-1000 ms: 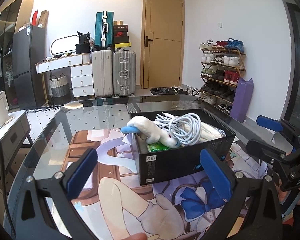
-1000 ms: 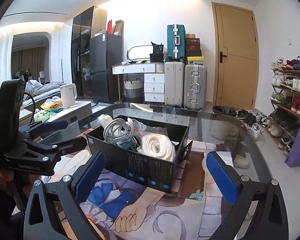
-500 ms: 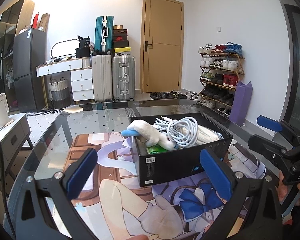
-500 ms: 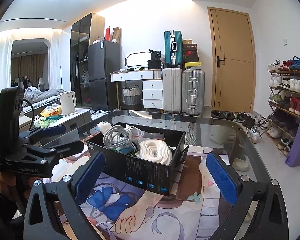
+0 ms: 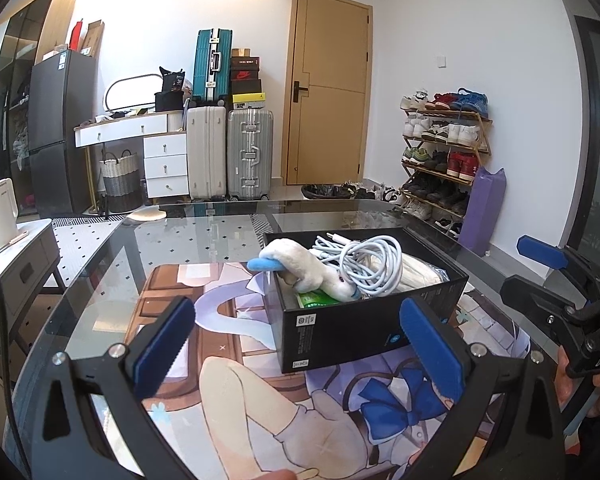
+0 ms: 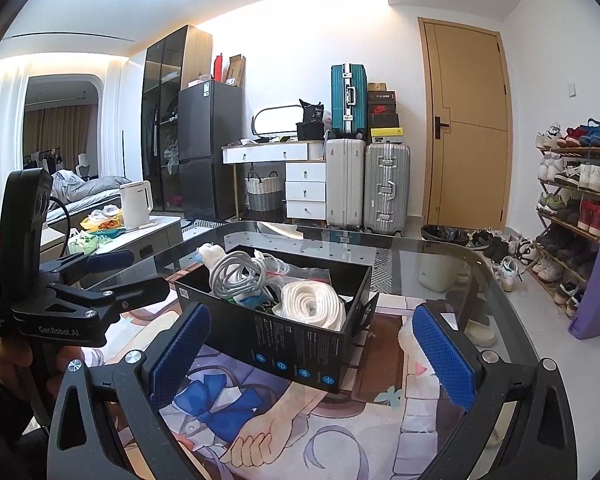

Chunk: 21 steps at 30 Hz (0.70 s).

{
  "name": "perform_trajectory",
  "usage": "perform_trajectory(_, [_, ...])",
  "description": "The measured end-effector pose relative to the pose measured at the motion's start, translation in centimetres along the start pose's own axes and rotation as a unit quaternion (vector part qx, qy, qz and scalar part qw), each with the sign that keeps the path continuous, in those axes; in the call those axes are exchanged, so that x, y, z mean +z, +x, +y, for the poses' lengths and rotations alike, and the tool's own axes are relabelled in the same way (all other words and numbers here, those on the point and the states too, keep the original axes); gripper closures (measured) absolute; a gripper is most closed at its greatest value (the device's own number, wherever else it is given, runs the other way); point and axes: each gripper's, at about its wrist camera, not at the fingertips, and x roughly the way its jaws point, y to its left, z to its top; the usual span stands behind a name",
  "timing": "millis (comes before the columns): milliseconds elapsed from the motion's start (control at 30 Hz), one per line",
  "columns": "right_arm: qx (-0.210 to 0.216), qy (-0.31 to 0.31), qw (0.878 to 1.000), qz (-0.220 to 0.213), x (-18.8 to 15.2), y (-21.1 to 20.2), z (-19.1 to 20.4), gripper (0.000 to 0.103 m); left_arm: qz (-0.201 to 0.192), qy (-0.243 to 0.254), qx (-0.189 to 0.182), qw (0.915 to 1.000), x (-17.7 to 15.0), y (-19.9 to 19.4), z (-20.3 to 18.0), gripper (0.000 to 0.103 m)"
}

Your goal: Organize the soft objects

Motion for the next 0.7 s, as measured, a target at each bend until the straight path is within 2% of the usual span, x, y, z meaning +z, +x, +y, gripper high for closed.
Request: perform_trajectory(700, [0.0,-0.001,1.0,-0.001,-0.03,-0.1,0.1,0.0,0.002,-0.001,0.001,1.0,0.0,0.03,0.19,0.0])
